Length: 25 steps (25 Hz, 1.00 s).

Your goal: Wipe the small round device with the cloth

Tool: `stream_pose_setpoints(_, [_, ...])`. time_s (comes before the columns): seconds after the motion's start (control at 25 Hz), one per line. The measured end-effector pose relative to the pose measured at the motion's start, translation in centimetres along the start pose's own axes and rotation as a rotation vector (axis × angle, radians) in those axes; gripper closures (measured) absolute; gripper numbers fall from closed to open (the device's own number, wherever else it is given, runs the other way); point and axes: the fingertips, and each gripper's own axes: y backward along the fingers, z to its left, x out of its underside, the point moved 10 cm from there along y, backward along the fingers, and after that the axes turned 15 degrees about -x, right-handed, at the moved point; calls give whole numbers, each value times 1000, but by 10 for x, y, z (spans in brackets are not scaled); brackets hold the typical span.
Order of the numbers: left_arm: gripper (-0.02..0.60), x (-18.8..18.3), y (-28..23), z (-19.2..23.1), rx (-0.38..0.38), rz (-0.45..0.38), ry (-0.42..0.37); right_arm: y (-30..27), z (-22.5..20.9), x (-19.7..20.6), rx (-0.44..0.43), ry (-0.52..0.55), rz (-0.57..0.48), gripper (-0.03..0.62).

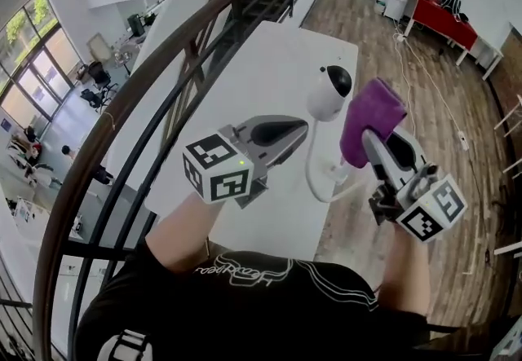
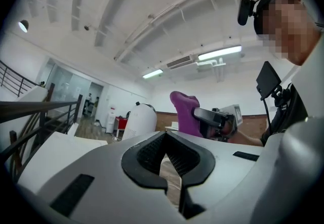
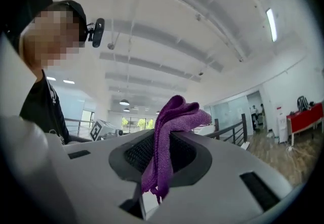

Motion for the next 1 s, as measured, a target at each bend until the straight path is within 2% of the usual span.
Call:
stream_pose_setpoints(0.36, [574,-27,13,12,42,-28,2,-45,26,-41,101,448,265,531])
stream_pose_setpoints(0.48, [574,-32,14,19,39,-21,-10,-61,30,-45,136,596,363,531])
stream_pose_setpoints(0.6, [574,-33,17,26,36,-20,-7,-77,33,-39,171,770,504,531])
stream_pose_setpoints(1.0, [574,-20,21,28,39,-13,44,-94,34,-18,265,1008,687,531])
